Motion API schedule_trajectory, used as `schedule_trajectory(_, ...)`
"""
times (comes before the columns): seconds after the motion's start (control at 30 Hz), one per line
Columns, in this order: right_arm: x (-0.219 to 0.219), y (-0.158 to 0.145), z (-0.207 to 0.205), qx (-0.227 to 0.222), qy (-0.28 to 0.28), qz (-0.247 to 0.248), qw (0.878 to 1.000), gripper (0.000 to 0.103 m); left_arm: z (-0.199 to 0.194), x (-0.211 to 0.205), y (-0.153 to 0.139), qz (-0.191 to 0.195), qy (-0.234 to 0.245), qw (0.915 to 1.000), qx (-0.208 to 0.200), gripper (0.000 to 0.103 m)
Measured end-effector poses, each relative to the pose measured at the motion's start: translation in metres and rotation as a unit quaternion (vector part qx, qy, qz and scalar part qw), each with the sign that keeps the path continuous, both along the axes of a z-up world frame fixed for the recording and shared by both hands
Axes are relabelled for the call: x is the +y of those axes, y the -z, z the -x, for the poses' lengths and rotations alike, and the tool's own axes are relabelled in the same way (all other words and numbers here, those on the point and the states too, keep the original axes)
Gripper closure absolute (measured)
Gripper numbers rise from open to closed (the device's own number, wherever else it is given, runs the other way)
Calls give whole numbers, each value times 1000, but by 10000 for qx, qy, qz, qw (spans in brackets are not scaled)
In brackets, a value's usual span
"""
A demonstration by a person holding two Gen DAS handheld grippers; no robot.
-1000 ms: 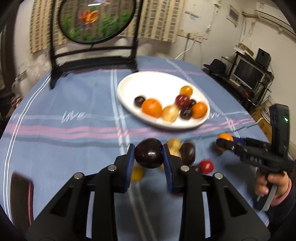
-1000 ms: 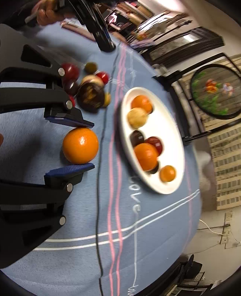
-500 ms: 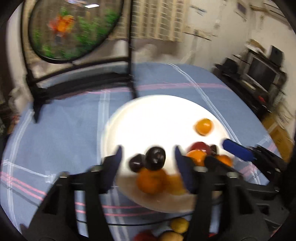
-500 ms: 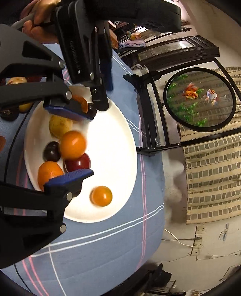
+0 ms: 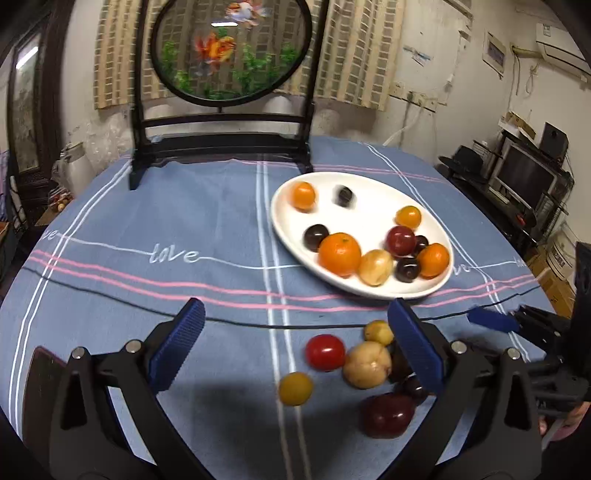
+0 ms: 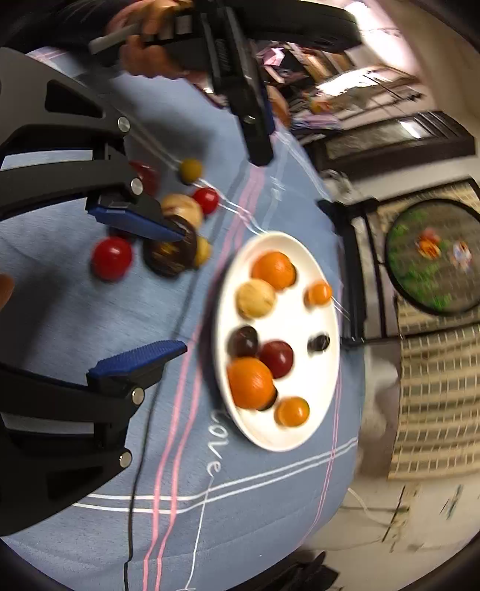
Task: Organize fruits
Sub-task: 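Grasp a red tomato with the right gripper while the left gripper grasps a red apple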
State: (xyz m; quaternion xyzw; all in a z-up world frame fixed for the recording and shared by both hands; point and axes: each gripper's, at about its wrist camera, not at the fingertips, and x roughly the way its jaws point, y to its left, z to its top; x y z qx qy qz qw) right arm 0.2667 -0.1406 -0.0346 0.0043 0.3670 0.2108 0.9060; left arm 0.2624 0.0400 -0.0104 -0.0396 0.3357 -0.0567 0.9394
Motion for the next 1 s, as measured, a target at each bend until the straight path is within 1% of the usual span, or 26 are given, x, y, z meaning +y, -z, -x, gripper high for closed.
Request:
schedule_trajectory(0.1, 7, 7, 6, 111, -120, 248, 9996, 49, -3, 4, 1, -178, -278, 9994, -60, 2)
schedule_trajectory(0.13, 9, 9, 8, 139, -171, 294, 9993, 51, -4, 6, 2, -143, -293, 9995, -16, 2)
schedule_trajectory(0.17, 10, 10, 9, 181, -225, 296, 9991, 58, -4, 7, 3, -63, -279, 9996, 32, 2)
schedule_trajectory(0.2, 10, 12, 8, 229, -258, 295, 9990, 59, -5, 9, 4, 52, -257, 9996, 91, 2)
schedule_trajectory(0.33, 10, 16, 7, 365, -303, 267, 9985, 60, -8, 13, 7, 279, -207, 9991, 232, 2)
schedule_trajectory(0.43, 13, 19, 7, 421, -358, 292, 9980, 60, -5, 14, 5, 261, -257, 9992, 168, 2)
schedule_trajectory(0.53, 17, 23, 6, 467, -390, 363, 9975, 60, -4, 14, 5, 297, -255, 9990, 193, 2)
schedule_trajectory(0.63, 17, 24, 3, 465, -384, 344, 9976, 61, -4, 12, 4, 296, -224, 9991, 220, 2)
schedule_trajectory(0.77, 20, 24, 5, 353, -385, 401, 9978, 62, -1, 10, 0, 249, -186, 9994, 117, 2)
schedule_trajectory(0.83, 22, 24, 5, 313, -413, 413, 9978, 65, 0, 9, 0, 203, -187, 9996, 112, 2)
schedule_trajectory(1.0, 25, 25, 5, 264, -463, 409, 9977, 68, 1, 8, -1, 216, -139, 9996, 123, 2)
